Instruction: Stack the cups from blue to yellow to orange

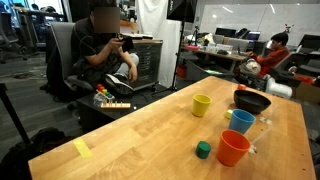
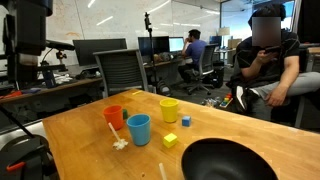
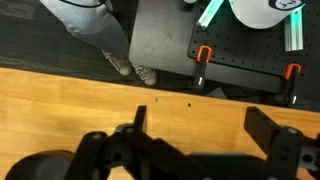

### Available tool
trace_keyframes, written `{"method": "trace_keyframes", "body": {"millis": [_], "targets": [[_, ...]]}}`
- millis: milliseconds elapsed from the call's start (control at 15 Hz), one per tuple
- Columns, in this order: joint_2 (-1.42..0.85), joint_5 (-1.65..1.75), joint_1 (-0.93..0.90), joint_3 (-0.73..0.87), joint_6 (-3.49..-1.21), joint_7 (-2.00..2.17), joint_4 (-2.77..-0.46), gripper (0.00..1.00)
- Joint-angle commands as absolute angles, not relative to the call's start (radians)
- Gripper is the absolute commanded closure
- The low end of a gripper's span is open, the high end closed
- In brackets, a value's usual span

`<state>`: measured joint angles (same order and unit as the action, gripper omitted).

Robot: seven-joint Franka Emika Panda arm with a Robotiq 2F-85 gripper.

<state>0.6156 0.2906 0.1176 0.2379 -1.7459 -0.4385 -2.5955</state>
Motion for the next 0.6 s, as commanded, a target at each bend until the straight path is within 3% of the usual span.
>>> {"method": "trace_keyframes", "body": {"millis": [0, 533], "targets": [[0.568, 0.241, 0.108, 0.234, -1.761, -0.376, -2.536, 0.0], [0.41, 0.135, 0.114, 0.236, -1.868, -0.284, -2.404, 0.0]]}}
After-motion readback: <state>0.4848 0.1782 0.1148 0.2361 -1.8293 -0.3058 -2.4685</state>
